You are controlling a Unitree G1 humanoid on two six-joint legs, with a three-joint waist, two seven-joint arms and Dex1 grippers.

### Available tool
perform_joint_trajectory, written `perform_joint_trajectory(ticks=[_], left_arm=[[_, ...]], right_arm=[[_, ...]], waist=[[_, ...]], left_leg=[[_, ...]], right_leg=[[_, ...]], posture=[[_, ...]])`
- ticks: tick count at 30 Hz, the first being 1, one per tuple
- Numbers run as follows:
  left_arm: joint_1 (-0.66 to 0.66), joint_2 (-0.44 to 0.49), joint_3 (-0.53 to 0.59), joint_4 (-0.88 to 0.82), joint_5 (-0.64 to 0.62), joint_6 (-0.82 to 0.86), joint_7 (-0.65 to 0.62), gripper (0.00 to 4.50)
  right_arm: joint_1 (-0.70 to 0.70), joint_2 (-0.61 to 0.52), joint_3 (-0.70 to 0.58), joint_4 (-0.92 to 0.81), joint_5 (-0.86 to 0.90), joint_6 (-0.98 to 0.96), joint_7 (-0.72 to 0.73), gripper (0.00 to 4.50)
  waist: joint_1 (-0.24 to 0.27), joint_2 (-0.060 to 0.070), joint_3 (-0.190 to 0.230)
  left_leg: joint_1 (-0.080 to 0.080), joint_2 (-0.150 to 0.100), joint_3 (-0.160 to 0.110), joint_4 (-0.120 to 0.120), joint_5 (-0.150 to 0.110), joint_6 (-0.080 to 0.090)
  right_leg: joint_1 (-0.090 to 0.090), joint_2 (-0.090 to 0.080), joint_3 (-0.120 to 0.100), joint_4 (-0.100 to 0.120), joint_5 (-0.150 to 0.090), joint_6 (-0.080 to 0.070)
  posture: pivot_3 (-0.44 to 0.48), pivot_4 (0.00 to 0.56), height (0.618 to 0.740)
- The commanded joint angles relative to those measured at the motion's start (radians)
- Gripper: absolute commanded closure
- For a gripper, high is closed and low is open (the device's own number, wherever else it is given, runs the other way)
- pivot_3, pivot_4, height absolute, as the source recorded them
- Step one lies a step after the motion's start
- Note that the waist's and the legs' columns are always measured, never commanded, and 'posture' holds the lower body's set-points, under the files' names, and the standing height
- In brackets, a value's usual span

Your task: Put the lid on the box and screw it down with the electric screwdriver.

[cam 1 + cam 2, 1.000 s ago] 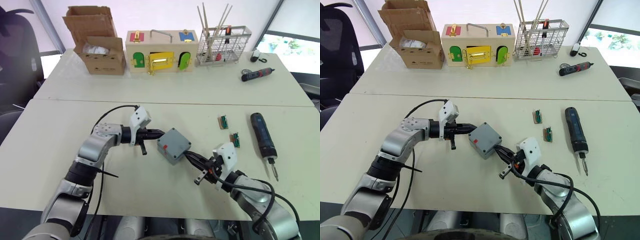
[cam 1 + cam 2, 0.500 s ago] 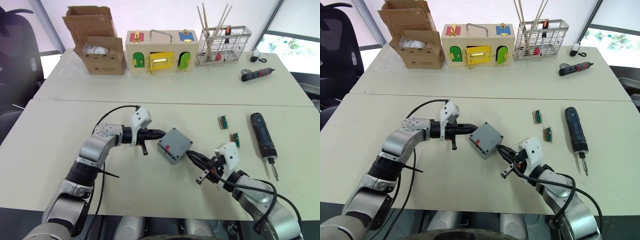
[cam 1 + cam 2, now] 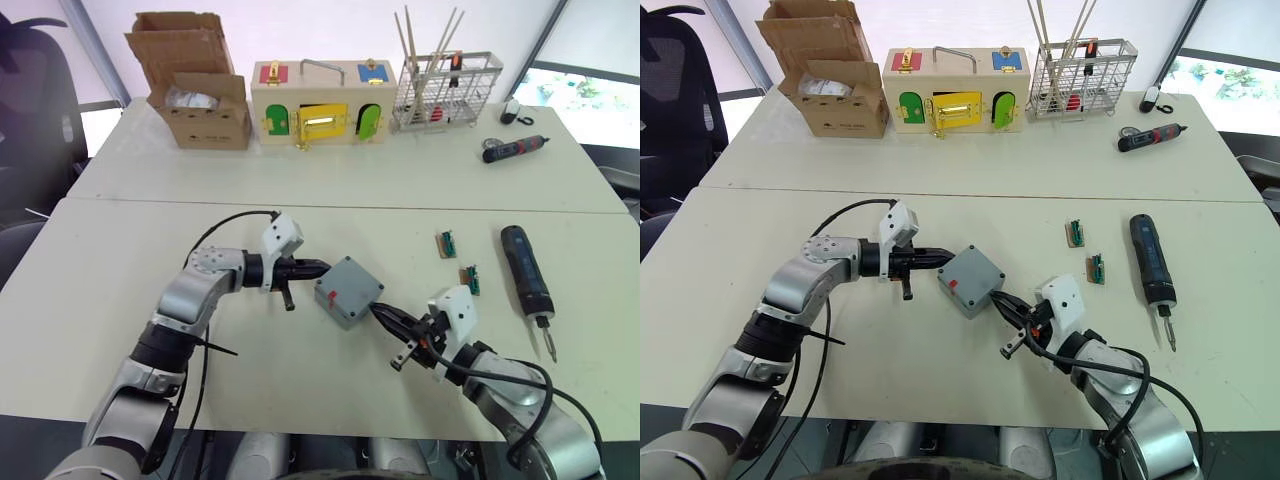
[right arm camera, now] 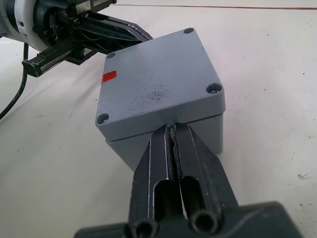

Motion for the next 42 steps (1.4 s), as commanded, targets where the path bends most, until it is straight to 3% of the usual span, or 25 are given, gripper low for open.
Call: perform_joint_trajectory(ticks=[1, 15, 26, 33, 42], left_arm=[[0.006, -0.003, -0.020, -0.051, -0.015, -0.004, -0.021, 4.50], [-0.006, -0.004, -0.012, -0.019, -0.002, -0.027, -0.014, 4.50], [-0.055, 0.050, 0.066, 0.043, -0.045, 0.006, -0.043, 4.50], [-0.043, -0.013, 0.021, 0.195, 0.015, -0.097, -0.031, 4.50], [0.022, -0.027, 0.019, 0.095, 0.001, -0.055, -0.033, 4.50]], right_arm=[[-0.012, 0.007, 0.010, -0.040, 0.010, -0.024, 0.003, 4.45], [-0.002, 0.004, -0.005, -0.054, 0.015, -0.020, -0.008, 4.45], [0.068, -0.021, -0.085, -0.132, 0.092, 0.010, 0.007, 4.45], [0.076, -0.054, -0.011, -0.061, 0.036, 0.017, 0.014, 4.45], [0.015, -0.036, 0.026, 0.017, -0.028, -0.001, -0.016, 4.45]], waist=[[0.000, 0.000, 0.000], [0.000, 0.000, 0.000], [0.000, 0.000, 0.000], [0.001, 0.000, 0.000], [-0.001, 0.000, 0.000]], left_leg=[[0.000, 0.000, 0.000, 0.000, 0.000, 0.000], [0.000, 0.000, 0.000, 0.000, 0.000, 0.000], [0.000, 0.000, 0.000, 0.000, 0.000, 0.000], [0.001, 0.000, 0.000, 0.000, 0.000, 0.000], [0.001, 0.000, 0.000, 0.000, 0.000, 0.000]], right_leg=[[0.000, 0.000, 0.000, 0.000, 0.000, 0.000], [0.000, 0.000, 0.000, 0.000, 0.000, 0.000], [0.000, 0.000, 0.000, 0.001, 0.000, 0.000], [0.000, 0.000, 0.000, 0.001, 0.000, 0.000], [0.000, 0.000, 0.000, 0.001, 0.000, 0.000]], posture=[[0.000, 0.150, 0.694], [0.000, 0.150, 0.694], [0.000, 0.150, 0.694], [0.000, 0.150, 0.694], [0.000, 0.150, 0.694]])
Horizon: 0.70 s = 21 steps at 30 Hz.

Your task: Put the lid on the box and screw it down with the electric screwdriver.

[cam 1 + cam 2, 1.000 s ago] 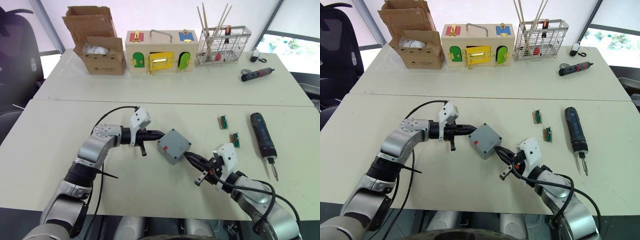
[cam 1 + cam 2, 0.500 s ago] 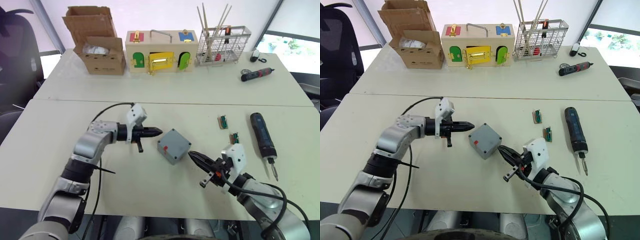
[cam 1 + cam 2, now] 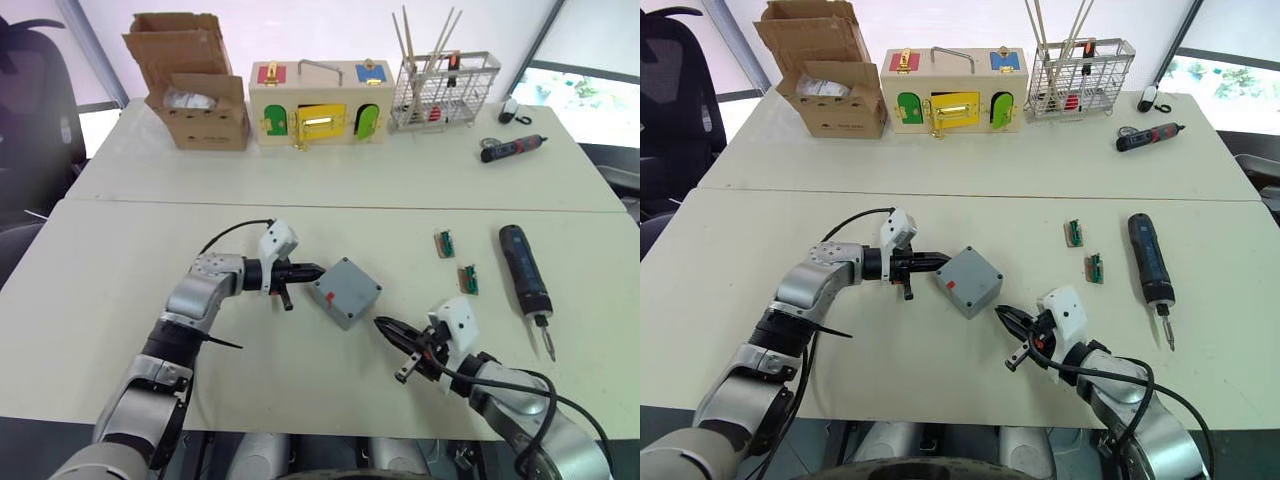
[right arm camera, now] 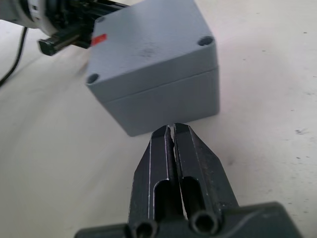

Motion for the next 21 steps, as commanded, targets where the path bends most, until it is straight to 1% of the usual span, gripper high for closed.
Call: perform_joint_trajectory(ticks=[1, 11, 16, 21], left_arm=[[0.023, 0.017, 0.001, -0.073, -0.016, 0.018, -0.006, 4.50], [0.101, 0.047, -0.018, -0.234, -0.057, 0.145, -0.007, 4.50], [0.110, 0.034, -0.026, -0.260, -0.052, 0.154, 0.005, 4.50], [0.108, 0.021, -0.030, -0.254, -0.046, 0.148, 0.013, 4.50]], right_arm=[[-0.026, 0.007, 0.013, 0.007, -0.023, -0.024, -0.007, 4.45], [-0.156, 0.027, -0.003, 0.091, -0.005, -0.018, 0.012, 4.45], [-0.193, 0.019, -0.024, 0.141, -0.004, -0.030, 0.032, 4.45], [-0.185, 0.013, -0.029, 0.139, -0.006, -0.032, 0.044, 4.45]], waist=[[0.001, 0.000, 0.000], [0.001, 0.000, 0.000], [0.003, 0.000, 0.000], [0.002, 0.000, 0.000]], left_leg=[[0.000, 0.000, 0.000, 0.000, 0.000, 0.000], [0.000, 0.000, 0.000, 0.000, 0.000, 0.000], [0.000, 0.000, 0.000, 0.000, 0.000, 0.000], [0.000, 0.000, 0.000, 0.000, 0.000, 0.000]], right_leg=[[0.000, 0.000, 0.000, 0.000, 0.000, 0.000], [0.000, -0.001, 0.000, 0.000, 0.000, 0.000], [0.000, -0.001, 0.000, 0.000, 0.000, 0.000], [0.000, -0.001, 0.000, 0.000, 0.000, 0.000]], posture=[[0.000, 0.150, 0.694], [0.000, 0.150, 0.694], [0.000, 0.150, 0.694], [0.000, 0.150, 0.694]])
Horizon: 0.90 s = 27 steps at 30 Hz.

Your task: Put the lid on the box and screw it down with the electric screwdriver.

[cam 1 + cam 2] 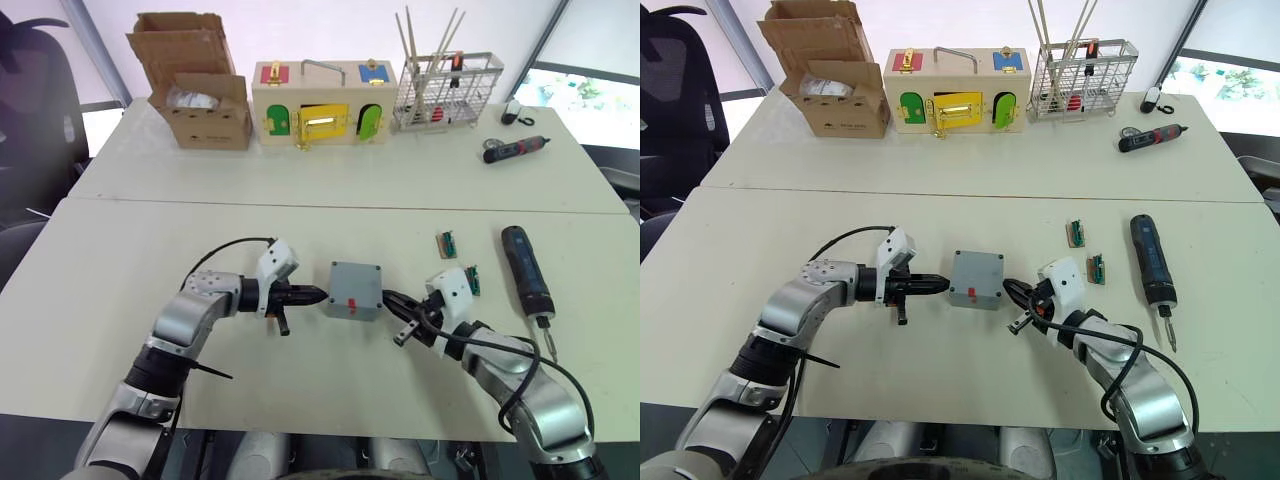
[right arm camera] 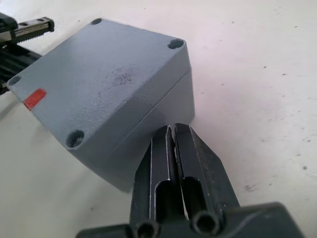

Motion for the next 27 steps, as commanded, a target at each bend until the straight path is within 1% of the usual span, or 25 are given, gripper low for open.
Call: perform_joint_trajectory(ticks=[1, 5, 6, 8, 10, 11, 12, 15, 18, 20, 23, 25, 26, 27], left_arm=[[-0.005, -0.017, -0.015, -0.037, -0.026, -0.008, -0.003, 4.50], [-0.003, -0.008, -0.004, -0.026, -0.019, -0.020, 0.002, 4.50], [-0.004, 0.003, 0.013, -0.024, -0.020, -0.020, 0.005, 4.50], [-0.006, 0.030, 0.080, -0.028, -0.043, -0.033, 0.009, 4.50], [-0.022, 0.036, 0.174, -0.038, -0.076, -0.072, 0.047, 4.50], [-0.026, 0.036, 0.196, -0.043, -0.086, -0.076, 0.062, 4.50], [-0.027, 0.049, 0.215, -0.084, -0.119, -0.050, 0.053, 4.50], [-0.021, 0.068, 0.227, -0.191, -0.190, 0.026, 0.048, 4.50], [-0.012, 0.057, 0.176, -0.343, -0.262, 0.101, 0.057, 4.50], [-0.009, 0.050, 0.132, -0.394, -0.271, 0.114, 0.059, 4.50], [-0.005, 0.054, 0.064, -0.438, -0.273, 0.120, 0.050, 4.50], [0.003, 0.068, 0.014, -0.459, -0.262, 0.106, 0.030, 4.50], [0.008, 0.076, -0.022, -0.470, -0.245, 0.092, 0.019, 4.50], [0.009, 0.085, -0.054, -0.473, -0.227, 0.073, 0.008, 4.50]], right_arm=[[0.001, 0.000, -0.001, -0.025, 0.011, -0.027, 0.022, 4.45], [0.007, 0.008, -0.021, -0.035, 0.013, -0.017, 0.005, 4.45], [0.020, 0.006, -0.039, -0.051, 0.017, -0.012, -0.001, 4.45], [0.059, 0.004, -0.102, -0.090, 0.033, -0.011, -0.019, 4.45], [0.101, 0.025, -0.191, -0.128, 0.062, -0.017, -0.056, 4.45], [0.115, 0.033, -0.217, -0.139, 0.071, -0.020, -0.066, 4.45], [0.136, 0.052, -0.262, -0.156, 0.085, -0.022, -0.089, 4.45], [0.180, 0.093, -0.346, -0.199, 0.122, -0.015, -0.130, 4.45], [0.218, 0.163, -0.425, -0.266, 0.178, 0.021, -0.212, 4.45], [0.245, 0.181, -0.456, -0.282, 0.188, 0.038, -0.243, 4.45], [0.281, 0.177, -0.483, -0.279, 0.175, 0.037, -0.260, 3.62], [0.285, 0.167, -0.479, -0.263, 0.154, 0.033, -0.268, 2.63], [0.277, 0.164, -0.473, -0.246, 0.142, 0.029, -0.273, 2.05], [0.260, 0.162, -0.460, -0.229, 0.129, 0.028, -0.281, 1.59]], waist=[[0.000, 0.000, 0.000], [0.000, 0.000, 0.000], [0.001, 0.000, 0.000], [0.001, 0.000, 0.000], [0.001, 0.000, 0.000], [0.001, 0.000, 0.000], [0.001, 0.000, 0.000], [0.001, 0.000, 0.000], [0.003, 0.001, 0.000], [0.002, 0.001, 0.000], [0.007, 0.001, 0.000], [0.010, 0.002, 0.000], [0.011, 0.003, 0.000], [0.012, 0.003, 0.000]], left_leg=[[0.000, 0.000, 0.000, 0.000, 0.000, 0.000], [0.000, 0.000, 0.000, 0.000, 0.000, 0.000], [0.000, 0.000, 0.000, 0.000, 0.000, 0.000], [0.000, 0.000, 0.000, 0.000, 0.000, 0.000], [-0.001, 0.000, 0.000, 0.000, 0.000, 0.000], [-0.001, 0.000, 0.000, 0.000, 0.000, 0.000], [0.000, 0.000, 0.000, 0.000, 0.000, 0.000], [0.000, 0.000, 0.000, 0.000, 0.000, 0.000], [0.000, 0.000, 0.000, 0.000, 0.000, 0.000], [0.000, 0.000, 0.000, 0.000, 0.000, 0.000], [0.000, 0.000, -0.001, -0.001, 0.000, -0.001], [0.000, 0.001, -0.002, -0.002, 0.000, -0.001], [0.000, 0.001, -0.002, -0.002, 0.000, -0.001], [0.000, 0.001, -0.002, -0.002, 0.000, -0.002]], right_leg=[[0.000, 0.000, 0.000, 0.000, 0.000, 0.000], [0.000, 0.000, 0.000, 0.000, 0.000, 0.000], [0.000, 0.000, 0.000, 0.000, 0.000, 0.000], [0.000, 0.000, 0.000, 0.000, 0.000, 0.000], [-0.001, 0.000, 0.000, 0.000, 0.000, 0.000], [-0.001, 0.000, 0.000, 0.000, 0.000, 0.000], [-0.001, 0.000, 0.000, 0.000, 0.000, 0.000], [0.000, 0.000, 0.000, 0.000, 0.000, 0.000], [0.000, -0.001, 0.000, 0.000, 0.000, 0.000], [0.000, -0.001, 0.000, 0.000, 0.000, 0.000], [0.000, 0.000, 0.000, 0.000, 0.000, 0.000], [0.000, 0.001, 0.000, 0.000, 0.000, 0.000], [0.000, 0.001, 0.000, 0.000, 0.000, -0.001], [0.000, 0.002, 0.000, 0.000, 0.000, -0.001]], posture=[[0.000, 0.150, 0.694], [0.000, 0.150, 0.694], [0.000, 0.150, 0.694], [0.000, 0.150, 0.694], [0.000, 0.150, 0.694], [0.000, 0.150, 0.694], [0.000, 0.150, 0.694], [0.000, 0.150, 0.694], [0.000, 0.150, 0.694], [0.000, 0.150, 0.694], [0.000, 0.150, 0.694], [0.000, 0.150, 0.694], [0.000, 0.150, 0.694], [0.000, 0.150, 0.694]])
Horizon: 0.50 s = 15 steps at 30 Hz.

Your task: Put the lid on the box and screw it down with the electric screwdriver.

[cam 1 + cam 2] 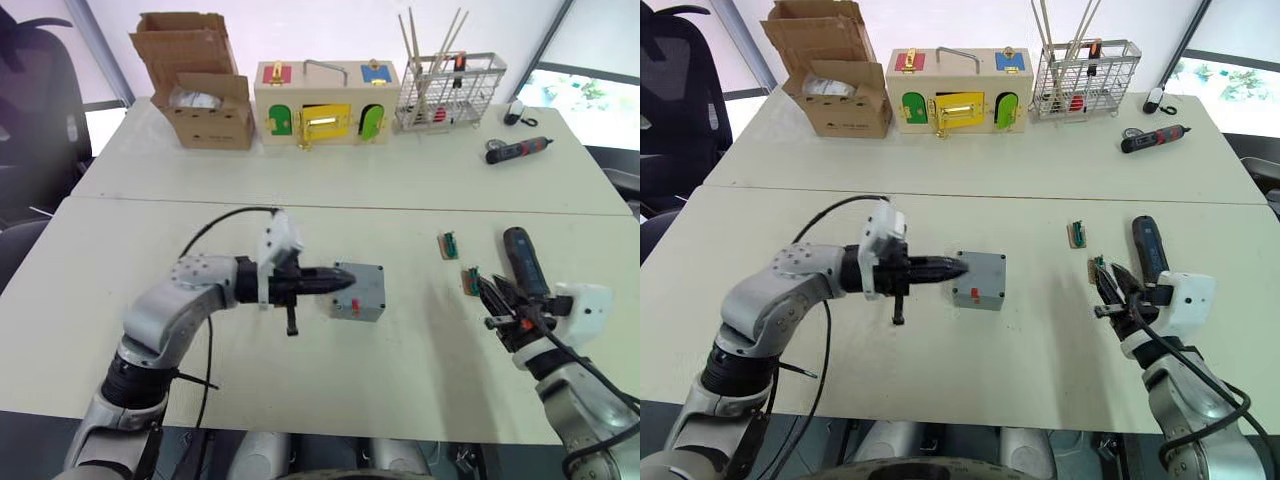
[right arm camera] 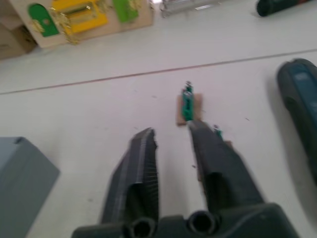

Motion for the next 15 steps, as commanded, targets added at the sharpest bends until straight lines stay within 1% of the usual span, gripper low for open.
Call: perform_joint_trajectory(ticks=[1, 2, 3, 4, 5, 13, 15], left_arm=[[0.005, 0.017, -0.083, -0.048, 0.038, -0.054, -0.030, 4.50], [0.001, 0.017, -0.090, -0.044, 0.041, -0.061, -0.030, 4.50], [-0.003, 0.016, -0.094, -0.040, 0.040, -0.064, -0.028, 4.50], [-0.006, 0.018, -0.096, -0.038, 0.039, -0.066, -0.027, 4.50], [-0.009, 0.023, -0.098, -0.035, 0.043, -0.070, -0.029, 4.50], [-0.012, 0.042, -0.094, -0.033, 0.061, -0.091, -0.025, 4.50], [-0.009, 0.042, -0.090, -0.033, 0.059, -0.087, -0.018, 4.50]], right_arm=[[-0.014, -0.003, 0.016, 0.029, -0.040, -0.015, -0.023, 1.18], [-0.031, -0.006, 0.028, 0.047, -0.050, -0.014, -0.027, 0.75], [-0.044, -0.011, 0.035, 0.065, -0.066, -0.015, -0.032, 0.43], [-0.055, -0.014, 0.037, 0.082, -0.078, -0.018, -0.038, 0.16], [-0.072, -0.015, 0.035, 0.105, -0.085, -0.015, -0.047, 0.01], [-0.135, -0.040, 0.053, 0.184, -0.114, -0.018, -0.034, 0.01], [-0.145, -0.045, 0.063, 0.194, -0.123, -0.020, -0.029, 0.51]], waist=[[0.004, 0.001, 0.000], [0.005, 0.001, 0.000], [0.006, 0.001, 0.000], [0.006, 0.001, 0.000], [0.006, 0.001, 0.000], [0.006, 0.002, 0.000], [0.005, 0.002, 0.000]], left_leg=[[0.000, 0.000, 0.000, 0.000, 0.000, 0.000], [0.000, 0.000, 0.000, 0.000, 0.000, 0.000], [0.000, 0.000, 0.001, 0.001, 0.000, 0.000], [0.000, 0.000, 0.001, 0.001, 0.000, 0.000], [0.000, 0.000, 0.001, 0.002, 0.000, 0.000], [0.000, 0.000, 0.002, 0.002, 0.000, 0.000], [0.000, 0.000, 0.002, 0.002, 0.000, 0.000]], right_leg=[[0.000, 0.000, 0.000, 0.000, 0.000, 0.000], [0.000, 0.000, 0.000, 0.000, 0.000, 0.000], [0.000, 0.000, 0.000, 0.000, 0.000, 0.000], [0.001, 0.000, 0.000, 0.000, -0.001, -0.002], [0.001, 0.000, 0.000, 0.000, -0.001, -0.003], [0.001, 0.000, 0.000, 0.000, 0.000, -0.003], [0.001, 0.000, 0.000, 0.000, 0.000, -0.003]], posture=[[0.000, 0.150, 0.694], [0.000, 0.150, 0.694], [0.000, 0.150, 0.694], [0.000, 0.150, 0.694], [0.000, 0.150, 0.694], [0.000, 0.150, 0.694], [0.000, 0.150, 0.694]])
